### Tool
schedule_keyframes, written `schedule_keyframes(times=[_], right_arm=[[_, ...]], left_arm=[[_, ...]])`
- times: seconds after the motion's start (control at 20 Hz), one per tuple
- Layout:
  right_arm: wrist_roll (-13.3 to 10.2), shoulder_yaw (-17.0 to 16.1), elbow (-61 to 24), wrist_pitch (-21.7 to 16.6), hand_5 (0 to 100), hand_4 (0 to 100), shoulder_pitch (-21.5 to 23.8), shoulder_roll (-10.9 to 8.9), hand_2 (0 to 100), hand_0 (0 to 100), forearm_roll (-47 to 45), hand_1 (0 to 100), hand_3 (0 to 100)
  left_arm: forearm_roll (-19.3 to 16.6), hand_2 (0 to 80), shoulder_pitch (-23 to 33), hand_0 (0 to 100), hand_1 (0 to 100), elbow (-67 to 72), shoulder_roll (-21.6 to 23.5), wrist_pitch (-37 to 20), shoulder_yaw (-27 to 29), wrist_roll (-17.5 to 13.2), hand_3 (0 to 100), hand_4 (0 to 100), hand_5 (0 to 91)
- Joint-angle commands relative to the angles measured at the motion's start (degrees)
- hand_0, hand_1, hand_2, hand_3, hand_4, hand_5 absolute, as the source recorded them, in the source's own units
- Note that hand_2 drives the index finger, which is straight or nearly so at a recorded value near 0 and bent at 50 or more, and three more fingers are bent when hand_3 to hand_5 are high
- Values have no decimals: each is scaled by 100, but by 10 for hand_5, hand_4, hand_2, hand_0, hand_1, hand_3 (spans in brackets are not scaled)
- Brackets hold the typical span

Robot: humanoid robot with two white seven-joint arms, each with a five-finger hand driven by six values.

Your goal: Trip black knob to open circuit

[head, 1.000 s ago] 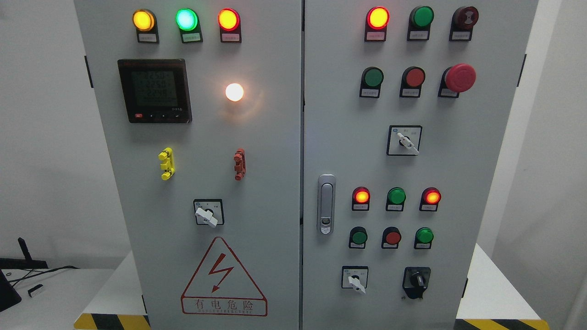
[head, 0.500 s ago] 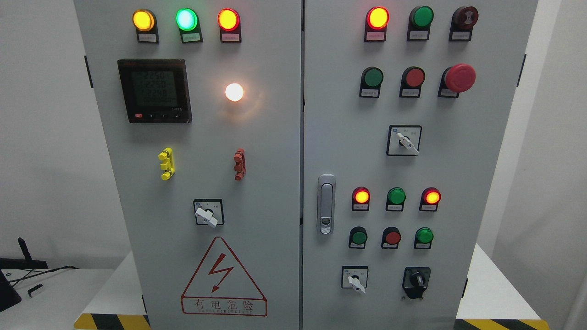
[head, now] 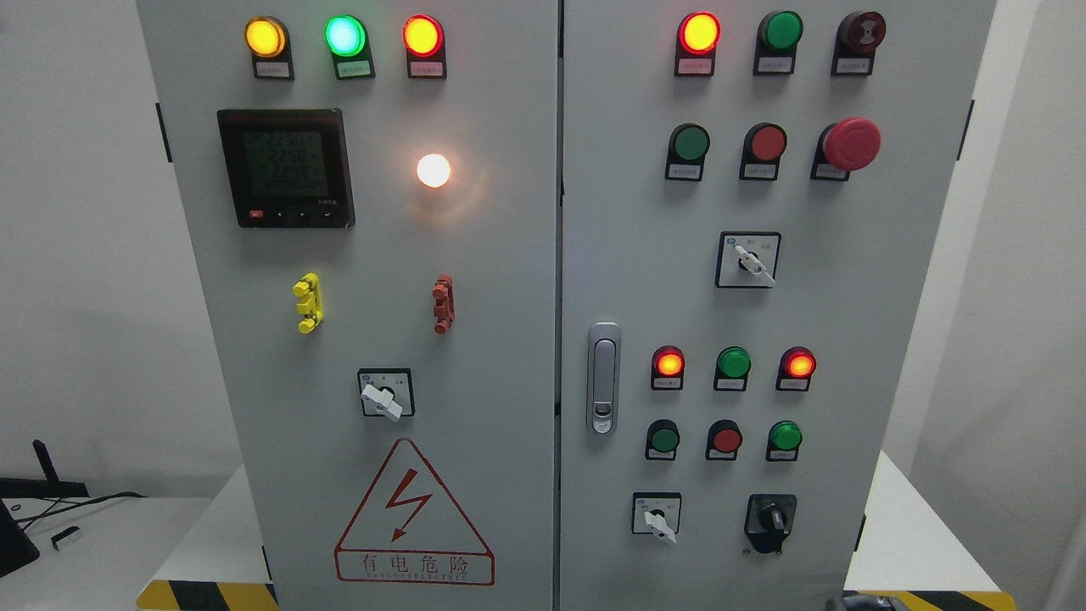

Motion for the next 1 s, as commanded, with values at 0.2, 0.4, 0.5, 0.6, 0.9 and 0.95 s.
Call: schedule_keyframes(times=[0.2,0.4,0.5,0.6,0.9,0.95], right_arm=[[-21,60,258,171,812,796,-513,-9,515,367,193,697,867],[-38,200,258,207,812,795,-592,26,509,371,210,704,866],[-47,332,240,207,811,795,-593,52,508,374,210,705,866],[-47,446,179,189,810,793,-540,52,505,377,210,707,865],[-47,570,152,189,808,792,-566,70,496,386,219,715,864],[-47,570,152,189,808,791,-566,70,495,387,219,716,864]], left_arm=[[-176,0,0,120,389,0,-7,-5,0,3,0,0,0],[-176,0,0,120,389,0,1,-5,0,3,0,0,0],[-176,0,0,120,389,0,1,-5,0,3,0,0,0],[-176,0,0,120,389,0,1,-5,0,3,0,0,0],[-176,0,0,120,389,0,1,-5,0,3,0,0,0],[-176,0,0,120,389,0,1,-5,0,3,0,0,0]])
